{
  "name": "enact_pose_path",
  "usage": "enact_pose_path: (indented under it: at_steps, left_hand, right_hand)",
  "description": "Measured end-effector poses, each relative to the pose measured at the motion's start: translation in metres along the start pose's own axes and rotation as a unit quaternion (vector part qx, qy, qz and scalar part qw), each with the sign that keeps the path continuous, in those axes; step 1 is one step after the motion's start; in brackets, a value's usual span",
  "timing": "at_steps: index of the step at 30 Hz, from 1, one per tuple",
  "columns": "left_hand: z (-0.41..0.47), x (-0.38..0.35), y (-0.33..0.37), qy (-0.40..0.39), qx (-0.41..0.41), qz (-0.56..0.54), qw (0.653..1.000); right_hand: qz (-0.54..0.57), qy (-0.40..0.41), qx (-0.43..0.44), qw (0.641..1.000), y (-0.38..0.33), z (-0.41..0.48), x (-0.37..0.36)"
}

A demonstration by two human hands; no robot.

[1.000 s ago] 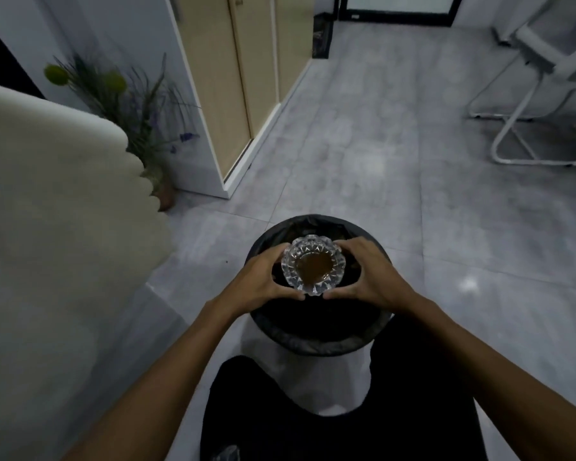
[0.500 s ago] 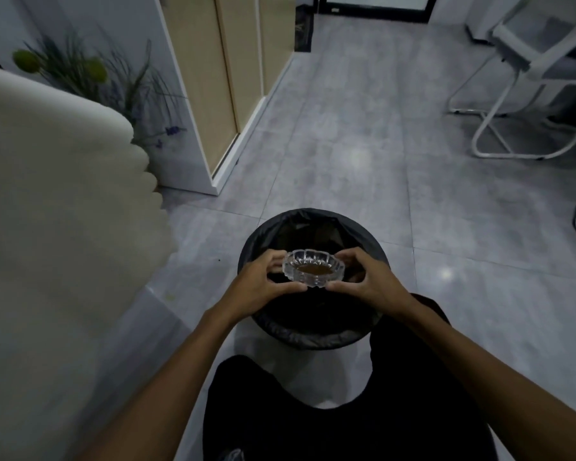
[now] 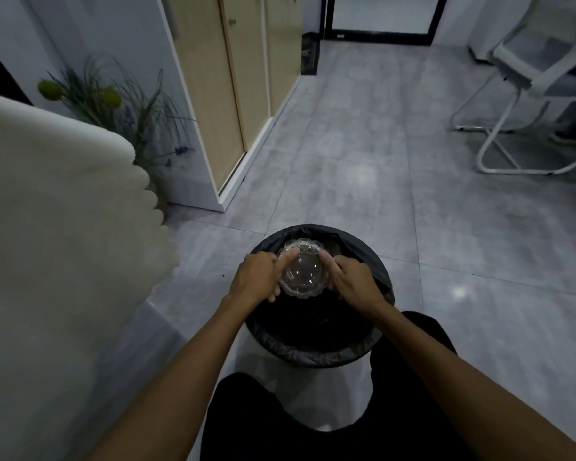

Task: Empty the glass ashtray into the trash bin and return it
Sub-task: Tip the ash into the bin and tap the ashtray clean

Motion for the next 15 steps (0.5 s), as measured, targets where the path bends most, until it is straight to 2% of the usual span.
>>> enact_pose_path:
  at_steps: [4,8,15]
  left_hand:
    - [0.008,-0.005,-0.004,-0.011,0.039,0.075,0.996]
    - [0.013,-0.013,-0.014,-0.056,0.066,0.102,0.991]
    - [0.023,-0.020,-0.028,-0.025,0.052,0.203,0.977]
  right_hand:
    - [-0.030,0.005,-0.016,0.999,0.000,0.006,-0.001]
    - [-0.019,-0.002,-0.020,1.000,0.000,0.006,-0.002]
    - [0.028,-0.056,-0.005,0.998,-0.004,0.004,-0.016]
Point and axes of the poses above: each hand's wrist, its own z-axis towards the middle knuckle, its own x-axis out of the back of the hand, y = z × x, the point moved 5 cm from there along z, towards the middle knuckle, and after that the axes turned 13 degrees about x, right-handed, at the moved point
